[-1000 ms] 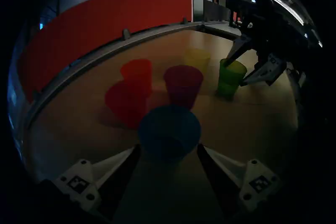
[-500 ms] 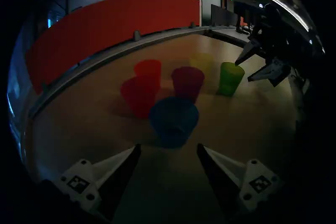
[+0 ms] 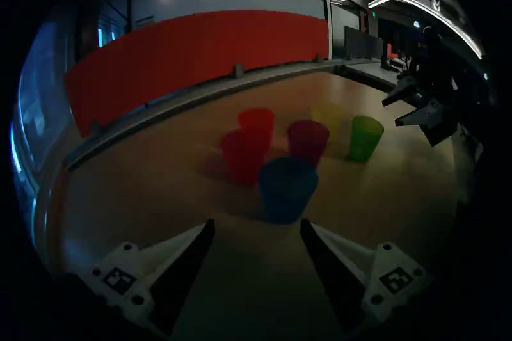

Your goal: Pour water

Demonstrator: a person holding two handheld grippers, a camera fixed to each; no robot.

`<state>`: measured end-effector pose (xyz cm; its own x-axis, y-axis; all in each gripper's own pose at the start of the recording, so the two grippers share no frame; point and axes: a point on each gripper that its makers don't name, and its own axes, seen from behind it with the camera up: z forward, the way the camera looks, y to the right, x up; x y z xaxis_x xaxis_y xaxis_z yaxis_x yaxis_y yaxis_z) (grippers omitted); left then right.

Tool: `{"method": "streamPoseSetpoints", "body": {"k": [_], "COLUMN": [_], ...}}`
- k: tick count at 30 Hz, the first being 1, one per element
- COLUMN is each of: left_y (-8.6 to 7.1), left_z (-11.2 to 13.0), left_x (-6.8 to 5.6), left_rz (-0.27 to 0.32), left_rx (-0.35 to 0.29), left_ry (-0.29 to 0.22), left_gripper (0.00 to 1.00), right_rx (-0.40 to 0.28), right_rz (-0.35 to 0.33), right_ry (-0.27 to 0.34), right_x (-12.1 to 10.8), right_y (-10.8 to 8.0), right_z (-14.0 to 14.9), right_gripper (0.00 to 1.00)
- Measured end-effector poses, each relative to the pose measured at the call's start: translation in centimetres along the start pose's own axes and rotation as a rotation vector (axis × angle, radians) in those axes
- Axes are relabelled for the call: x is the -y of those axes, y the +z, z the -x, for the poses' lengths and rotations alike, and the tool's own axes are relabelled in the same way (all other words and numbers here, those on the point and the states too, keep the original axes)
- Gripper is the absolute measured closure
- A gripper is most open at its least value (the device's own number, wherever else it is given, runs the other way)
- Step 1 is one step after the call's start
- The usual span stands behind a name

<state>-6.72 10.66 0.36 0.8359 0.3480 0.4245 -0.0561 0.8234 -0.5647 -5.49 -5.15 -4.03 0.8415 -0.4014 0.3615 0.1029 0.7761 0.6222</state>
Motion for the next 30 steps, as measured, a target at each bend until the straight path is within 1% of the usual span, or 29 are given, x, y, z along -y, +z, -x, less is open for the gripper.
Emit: {"method": "streamPoseSetpoints", "body": {"k": [6, 14, 18, 23, 27, 30], "left_y": [-1.4, -3.0, -3.7, -4.7, -5.4, -5.9], "left_z": [-2.0, -4.6, -5.9, -7.6, -8.8, -9.4], "left_x": [1.8, 3.3, 4.2, 4.8, 4.9, 4.9], "left_rz": [-0.081, -0.172, -0.226, -0.275, -0.307, -0.326], "left_rx": [-0.087, -0.208, -0.270, -0.344, -0.399, -0.439], "left_ry": [-0.030, -0.068, -0.093, -0.113, -0.133, -0.150], "left_gripper": [0.00, 0.01, 0.01, 0.00, 0.00, 0.01], "right_rx": [-0.072, -0.169, -0.218, -0.274, -0.321, -0.364], "right_rz": [0.088, 0.205, 0.266, 0.332, 0.400, 0.447], "right_ry": [0.032, 0.073, 0.095, 0.125, 0.146, 0.163], "right_x": [-1.8, -3.5, -4.2, -5.2, -6.2, -6.6], "right_y": [-1.0, -1.7, -2.0, -2.3, -2.6, -2.9], "right_z": [-2.4, -5.0, -6.2, -7.4, -8.3, -9.0], "right_gripper": [0.00, 0.00, 0.01, 0.01, 0.00, 0.00]}}
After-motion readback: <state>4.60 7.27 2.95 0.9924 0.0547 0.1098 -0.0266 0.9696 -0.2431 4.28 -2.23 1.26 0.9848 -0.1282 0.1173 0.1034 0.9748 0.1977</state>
